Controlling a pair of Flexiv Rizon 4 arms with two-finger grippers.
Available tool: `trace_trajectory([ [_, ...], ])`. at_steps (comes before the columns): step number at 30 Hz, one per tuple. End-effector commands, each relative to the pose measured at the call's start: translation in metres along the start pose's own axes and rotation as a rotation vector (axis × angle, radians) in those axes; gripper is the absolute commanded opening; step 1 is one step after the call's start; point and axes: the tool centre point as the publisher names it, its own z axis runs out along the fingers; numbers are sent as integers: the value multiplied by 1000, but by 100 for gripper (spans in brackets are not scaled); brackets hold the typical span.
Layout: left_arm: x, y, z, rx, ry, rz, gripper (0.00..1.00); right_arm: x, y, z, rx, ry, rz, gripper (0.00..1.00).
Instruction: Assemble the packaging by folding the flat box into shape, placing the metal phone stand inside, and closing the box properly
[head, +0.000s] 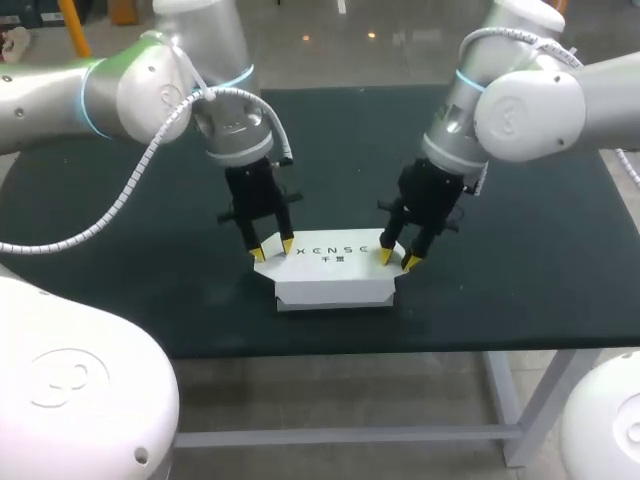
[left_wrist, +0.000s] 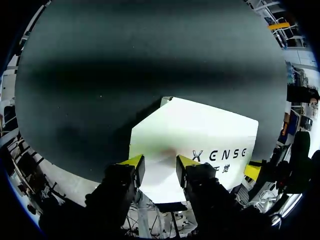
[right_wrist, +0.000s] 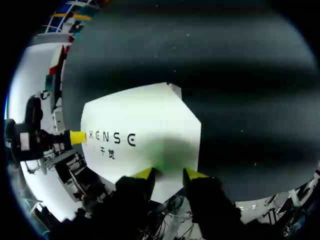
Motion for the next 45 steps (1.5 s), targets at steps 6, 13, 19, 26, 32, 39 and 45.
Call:
trace_trajectory([
  [6,-2,10,5,34,10,5,45,-1,1,3,11,24,21,42],
  [13,-4,14,9,67,31,21,46,-1,1,2,5,47,30,42],
  [19,-5,14,11,75,49,30,46,-1,0,2,-6,54,28,43],
  [26,-3,15,14,96,63,57,44,-1,1,3,-31,31,-10,43],
  [32,-3,13,17,110,75,69,45,-4,4,5,-31,40,-19,43],
  [39,-3,11,20,142,85,88,37,-7,7,8,-38,44,-25,43],
  [45,-1,10,21,161,82,95,44,-8,10,6,-51,45,-27,42],
])
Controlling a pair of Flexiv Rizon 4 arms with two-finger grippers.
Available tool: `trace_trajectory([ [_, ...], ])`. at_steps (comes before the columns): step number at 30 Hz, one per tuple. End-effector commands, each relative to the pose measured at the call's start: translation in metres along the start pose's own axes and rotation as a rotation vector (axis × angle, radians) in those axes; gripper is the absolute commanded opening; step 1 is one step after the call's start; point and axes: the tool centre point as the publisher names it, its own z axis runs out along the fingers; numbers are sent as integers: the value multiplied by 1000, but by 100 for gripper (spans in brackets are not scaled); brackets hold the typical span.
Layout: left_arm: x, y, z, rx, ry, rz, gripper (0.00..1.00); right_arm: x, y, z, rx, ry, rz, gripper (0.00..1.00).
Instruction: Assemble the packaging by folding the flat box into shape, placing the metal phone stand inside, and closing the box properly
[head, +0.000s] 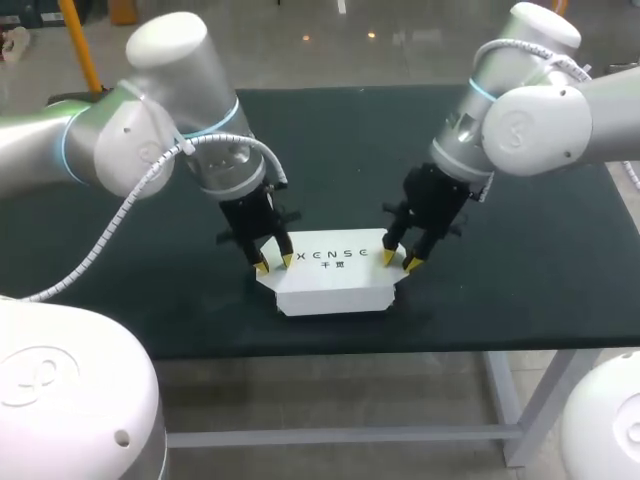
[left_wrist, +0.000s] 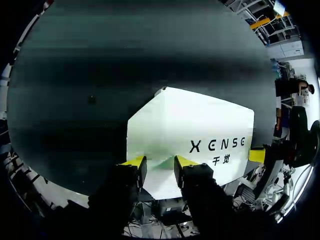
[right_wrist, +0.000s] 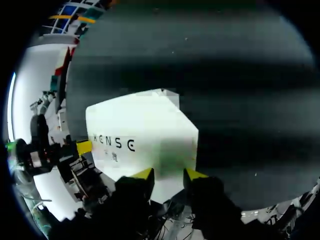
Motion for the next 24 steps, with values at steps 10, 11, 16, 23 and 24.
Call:
trace_trajectory([
  [10,2,-1,3,23,8,-8,45,0,1,1,-5,8,1,43],
  [11,2,-1,3,23,7,-10,46,0,2,0,-3,9,5,44],
  [16,3,-2,2,21,2,-18,44,2,2,-3,3,10,13,49],
  [23,3,-2,2,21,2,-18,41,2,2,-3,3,10,13,69],
  [24,3,-2,2,21,2,-18,40,2,2,-3,3,10,13,69],
])
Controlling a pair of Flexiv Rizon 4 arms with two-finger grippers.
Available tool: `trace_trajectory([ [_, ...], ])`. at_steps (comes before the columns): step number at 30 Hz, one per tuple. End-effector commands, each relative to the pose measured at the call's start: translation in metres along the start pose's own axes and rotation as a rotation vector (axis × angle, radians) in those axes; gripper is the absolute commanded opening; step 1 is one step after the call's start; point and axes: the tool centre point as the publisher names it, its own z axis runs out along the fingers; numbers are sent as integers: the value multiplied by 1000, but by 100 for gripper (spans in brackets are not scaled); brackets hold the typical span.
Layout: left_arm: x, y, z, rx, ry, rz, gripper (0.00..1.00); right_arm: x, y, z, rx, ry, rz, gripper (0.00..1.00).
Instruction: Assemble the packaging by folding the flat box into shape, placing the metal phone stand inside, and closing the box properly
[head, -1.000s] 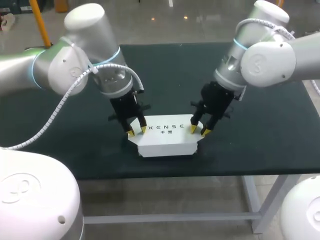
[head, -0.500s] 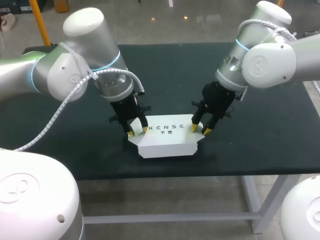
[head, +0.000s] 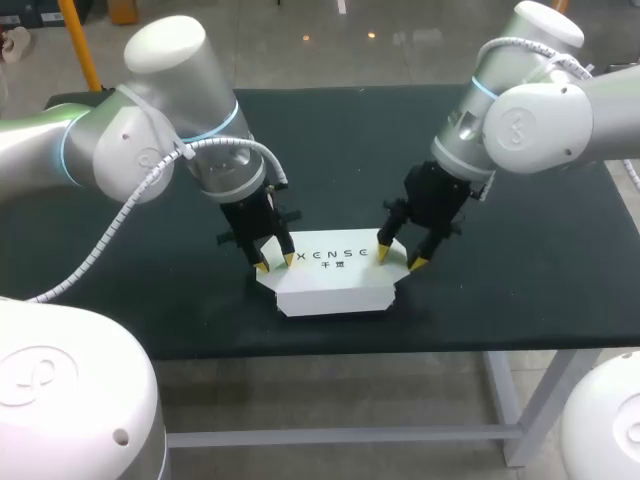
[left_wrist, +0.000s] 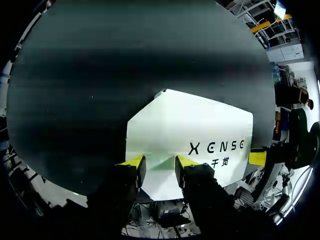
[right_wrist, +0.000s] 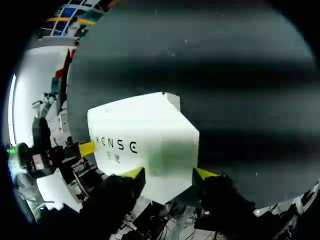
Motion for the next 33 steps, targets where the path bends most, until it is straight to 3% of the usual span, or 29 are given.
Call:
trace_trajectory([
  [1,2,0,2,1,-6,-1,40,0,1,0,5,-1,0,70],
  [6,2,0,2,1,-6,-1,40,0,1,0,5,-1,0,59],
  [7,2,0,2,1,-6,-1,40,0,1,0,5,-1,0,48],
  [8,2,0,2,1,-6,-1,38,0,1,0,5,-1,0,45],
  [10,2,0,2,1,-6,-1,38,0,1,0,5,-1,0,45],
  [13,2,0,2,1,-6,-1,29,0,1,0,5,-1,0,45],
  [16,2,0,2,1,-6,-1,33,0,1,0,5,-1,0,45],
  [18,2,0,2,1,-6,-1,42,0,1,0,5,-1,0,46],
  [24,2,0,2,1,-6,-1,35,0,1,0,5,-1,0,45],
  [27,2,0,2,1,-6,-1,42,0,1,0,5,-1,0,46],
  [33,2,0,2,1,-6,-1,44,0,1,0,5,-1,0,48],
])
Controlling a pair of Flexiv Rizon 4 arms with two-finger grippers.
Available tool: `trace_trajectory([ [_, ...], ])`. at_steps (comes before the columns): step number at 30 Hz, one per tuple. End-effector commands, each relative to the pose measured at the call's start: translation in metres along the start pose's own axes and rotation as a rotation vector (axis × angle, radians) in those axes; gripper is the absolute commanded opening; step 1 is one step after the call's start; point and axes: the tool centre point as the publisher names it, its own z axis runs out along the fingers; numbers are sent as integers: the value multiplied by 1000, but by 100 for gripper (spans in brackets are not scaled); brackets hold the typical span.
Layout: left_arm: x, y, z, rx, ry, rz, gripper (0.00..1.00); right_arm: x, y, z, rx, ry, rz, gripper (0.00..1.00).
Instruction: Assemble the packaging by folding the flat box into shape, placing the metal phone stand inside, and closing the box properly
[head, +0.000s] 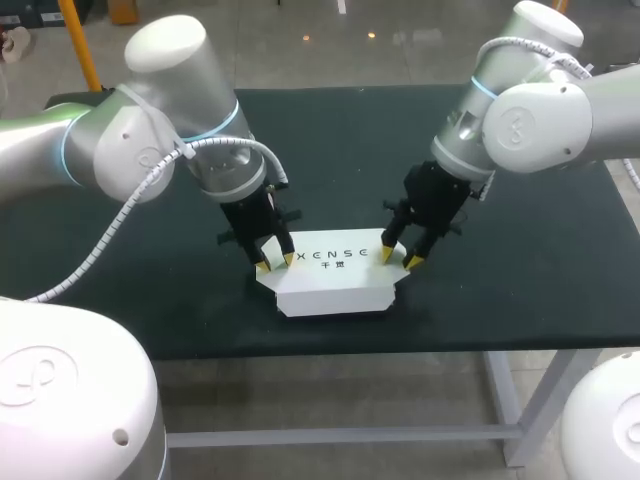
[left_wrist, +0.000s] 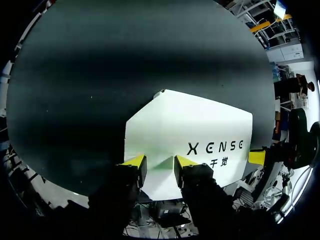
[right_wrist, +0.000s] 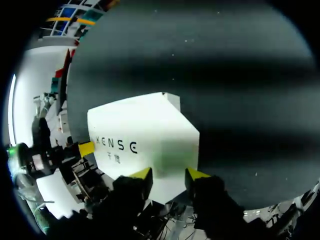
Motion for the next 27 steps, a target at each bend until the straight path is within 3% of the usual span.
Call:
trace_trajectory([
  [1,1,0,2,1,-6,-1,44,0,1,0,5,-1,0,48],
  [16,5,-1,4,2,-6,-13,44,-2,5,4,10,14,2,50],
  [27,-3,4,4,45,40,6,47,-2,8,6,8,18,-6,47],
])
